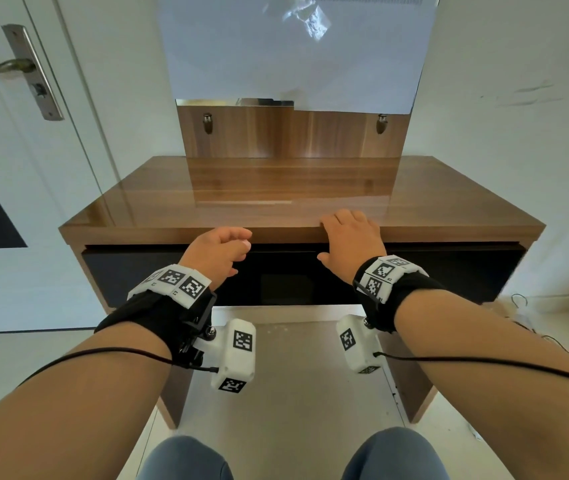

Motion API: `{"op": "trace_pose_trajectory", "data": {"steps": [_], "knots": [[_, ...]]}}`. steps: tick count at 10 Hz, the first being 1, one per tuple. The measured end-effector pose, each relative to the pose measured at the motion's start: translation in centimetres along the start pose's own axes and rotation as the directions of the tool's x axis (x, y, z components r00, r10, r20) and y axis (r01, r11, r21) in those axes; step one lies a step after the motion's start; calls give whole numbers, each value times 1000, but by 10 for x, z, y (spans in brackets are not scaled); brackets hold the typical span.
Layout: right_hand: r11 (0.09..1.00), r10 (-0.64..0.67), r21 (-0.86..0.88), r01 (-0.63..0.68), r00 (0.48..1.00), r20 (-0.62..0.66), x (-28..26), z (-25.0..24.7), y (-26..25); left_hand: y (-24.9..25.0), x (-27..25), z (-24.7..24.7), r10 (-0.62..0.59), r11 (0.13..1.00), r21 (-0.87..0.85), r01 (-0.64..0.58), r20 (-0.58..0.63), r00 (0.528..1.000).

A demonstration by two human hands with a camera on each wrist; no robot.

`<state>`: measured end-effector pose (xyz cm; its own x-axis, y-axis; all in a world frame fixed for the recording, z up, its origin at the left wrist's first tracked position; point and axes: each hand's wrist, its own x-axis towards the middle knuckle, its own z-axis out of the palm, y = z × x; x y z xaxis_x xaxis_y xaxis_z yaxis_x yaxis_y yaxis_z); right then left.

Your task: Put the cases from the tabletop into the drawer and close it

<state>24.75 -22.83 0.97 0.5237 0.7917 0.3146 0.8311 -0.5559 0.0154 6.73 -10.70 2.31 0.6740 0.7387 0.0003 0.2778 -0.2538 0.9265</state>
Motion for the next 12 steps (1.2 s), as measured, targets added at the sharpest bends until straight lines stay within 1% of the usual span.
{"op": "trace_pose_trajectory", "data": {"steps": [3,5,7,9,10,11,12], "knots": [[999,26,-33,-30,993,-116,5,20,-4,-5,13,7,-23,1000,4,23,19,1000],[998,53,-27,-57,988,-148,7,25,-6,-11,18,8,-35,999,-1,35,17,999],[998,47,-23,-50,993,-112,8,22,-6,-9,23,8,-35,999,-11,35,21,999],[999,44,-19,-45,998,-47,6,13,-5,-6,25,10,-18,999,-42,20,29,999],[997,62,42,-63,998,10,6,2,-7,-2,25,10,-11,999,-44,13,29,1000],[987,69,141,-81,994,89,12,-14,-5,3,25,6,17,999,-42,-15,41,999],[940,119,310,-143,988,98,14,-29,1,9,27,2,44,997,-60,-43,11,999]]}}
